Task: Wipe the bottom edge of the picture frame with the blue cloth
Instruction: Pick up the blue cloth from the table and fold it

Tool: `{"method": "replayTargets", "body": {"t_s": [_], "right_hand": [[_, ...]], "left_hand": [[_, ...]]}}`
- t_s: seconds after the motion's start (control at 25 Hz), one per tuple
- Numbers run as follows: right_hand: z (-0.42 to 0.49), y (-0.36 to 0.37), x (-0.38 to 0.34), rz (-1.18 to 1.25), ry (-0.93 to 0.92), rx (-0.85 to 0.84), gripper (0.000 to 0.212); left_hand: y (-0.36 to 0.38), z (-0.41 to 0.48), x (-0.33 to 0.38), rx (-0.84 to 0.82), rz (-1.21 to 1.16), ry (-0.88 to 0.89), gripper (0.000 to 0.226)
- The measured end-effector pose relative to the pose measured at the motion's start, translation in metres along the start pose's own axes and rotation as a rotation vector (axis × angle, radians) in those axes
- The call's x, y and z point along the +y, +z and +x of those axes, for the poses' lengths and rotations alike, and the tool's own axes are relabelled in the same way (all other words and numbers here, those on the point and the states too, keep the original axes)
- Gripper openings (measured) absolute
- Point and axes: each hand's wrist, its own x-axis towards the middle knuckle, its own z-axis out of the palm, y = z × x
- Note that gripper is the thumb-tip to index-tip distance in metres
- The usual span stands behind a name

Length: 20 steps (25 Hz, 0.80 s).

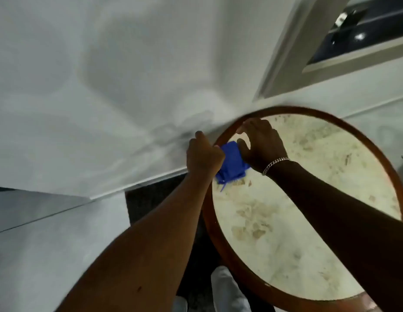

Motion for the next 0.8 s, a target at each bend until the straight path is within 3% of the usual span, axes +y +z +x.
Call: {"method": "replayTargets", "body": {"t_s": [0.2, 0.32, 0.52, 0.8], "right_hand": [[-0.018, 0.082, 0.030, 0.086, 0.235, -0.157, 0.041], [-0.021, 0.093, 0.029, 0.244, 0.309, -0.101, 0.043], [-0.013, 0.047, -0.016, 0.385, 0.262, 0.114, 0.039], [0.045, -0.119, -0.154, 0.509, -0.039, 0.533, 0.031]], "left_hand": [[0.068, 0.006, -0.044, -0.062, -0.199, -0.279, 0.048], [0.070, 0.004, -0.038, 0.004, -0.398, -0.338, 0.043], [0.003, -0.005, -0.010, 0.098, -0.449, -0.117, 0.050], [-0.190, -0.036, 0.084, 0.254, -0.651, 0.326, 0.060]]}}
